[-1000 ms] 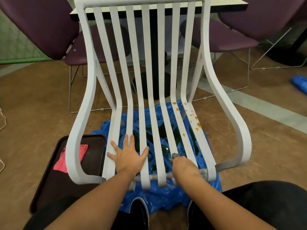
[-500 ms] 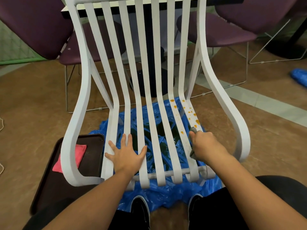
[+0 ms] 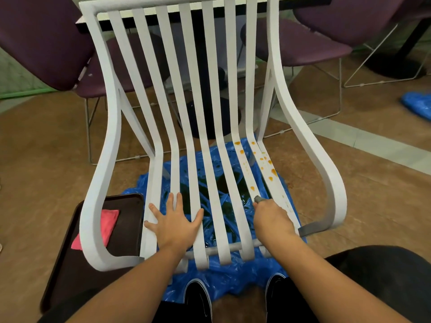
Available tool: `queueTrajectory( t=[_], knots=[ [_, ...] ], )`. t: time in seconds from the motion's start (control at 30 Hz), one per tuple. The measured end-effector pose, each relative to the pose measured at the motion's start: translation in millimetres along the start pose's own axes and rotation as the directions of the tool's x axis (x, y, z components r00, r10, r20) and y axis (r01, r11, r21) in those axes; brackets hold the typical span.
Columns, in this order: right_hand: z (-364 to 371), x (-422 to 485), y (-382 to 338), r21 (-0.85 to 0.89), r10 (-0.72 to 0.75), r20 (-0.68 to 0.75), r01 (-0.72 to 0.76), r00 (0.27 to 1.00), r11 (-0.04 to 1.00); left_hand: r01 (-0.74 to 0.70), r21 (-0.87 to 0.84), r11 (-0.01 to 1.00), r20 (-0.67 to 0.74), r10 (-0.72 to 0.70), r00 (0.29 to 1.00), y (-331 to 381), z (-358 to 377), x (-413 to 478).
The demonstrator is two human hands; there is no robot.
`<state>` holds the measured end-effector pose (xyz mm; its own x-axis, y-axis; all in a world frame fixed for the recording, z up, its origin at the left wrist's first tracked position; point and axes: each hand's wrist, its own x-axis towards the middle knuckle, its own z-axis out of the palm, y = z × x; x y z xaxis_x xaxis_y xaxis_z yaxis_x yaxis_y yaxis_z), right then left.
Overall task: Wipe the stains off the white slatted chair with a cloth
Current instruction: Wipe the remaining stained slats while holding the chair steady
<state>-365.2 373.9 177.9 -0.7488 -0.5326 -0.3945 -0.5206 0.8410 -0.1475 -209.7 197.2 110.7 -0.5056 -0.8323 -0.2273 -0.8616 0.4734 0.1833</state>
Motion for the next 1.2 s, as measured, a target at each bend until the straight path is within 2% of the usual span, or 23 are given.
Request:
queueTrajectory(
  t=[0.07,0.13,0.23,0.47,0.6,0.67,0.73,0.83,0.93,1.0,1.07,1.2],
  knots=[
    [4,3,-3,-0.051,0.018,0.053,-0.015,0.998,0.999,0.0,0.001,1.0,0.0,0.0,1.0,0,0,0],
    [12,4,-8,-0.11,0.079,0.041,-0.074,0.996,0.991,0.0,-0.002,1.0,0.0,0.0,1.0,0,1,1],
    [23,5,-16,-0.089,0.108,-0.042,-0.111,0.993,0.99,0.001,-0.002,1.0,-0.005,-0.001,1.0,0,1,0],
    [42,14,-16,-0.007,0.142,-0.112,-0.144,0.984,0.99,0.003,-0.001,1.0,-0.001,-0.003,1.0,1,0,0],
    [33,17,-11,0.064,0.258,0.078,-0.263,0.963,0.963,0.003,0.002,1.0,0.001,-0.003,1.0,1,-1,-1],
    [30,18,-6,0.038,0.241,0.158,-0.25,0.958,0.968,0.004,0.002,1.0,-0.002,-0.004,1.0,1,-2,-1],
    [27,18,-2,0.04,0.215,0.176,-0.225,0.961,0.973,0.002,0.001,1.0,-0.004,-0.002,1.0,1,-1,-2],
    [21,19,0,0.173,0.185,0.054,-0.192,0.981,0.966,0.001,-0.007,1.0,-0.009,-0.002,1.0,1,-1,-3],
    [26,24,-1,0.159,0.094,-0.139,-0.072,0.986,0.985,-0.003,-0.009,1.0,-0.008,0.003,1.0,1,-2,-2],
    [36,28,-1,0.147,0.08,-0.188,-0.053,0.979,0.988,-0.002,-0.009,1.0,-0.007,0.002,1.0,2,-2,-3],
    [45,29,-1,0.124,0.065,-0.157,-0.046,0.985,0.991,0.001,-0.006,1.0,-0.009,-0.001,1.0,2,-2,-3],
    [56,26,0,0.204,0.142,-0.068,-0.125,0.988,0.971,0.002,0.005,1.0,-0.006,-0.002,1.0,2,-2,-2]
  ],
)
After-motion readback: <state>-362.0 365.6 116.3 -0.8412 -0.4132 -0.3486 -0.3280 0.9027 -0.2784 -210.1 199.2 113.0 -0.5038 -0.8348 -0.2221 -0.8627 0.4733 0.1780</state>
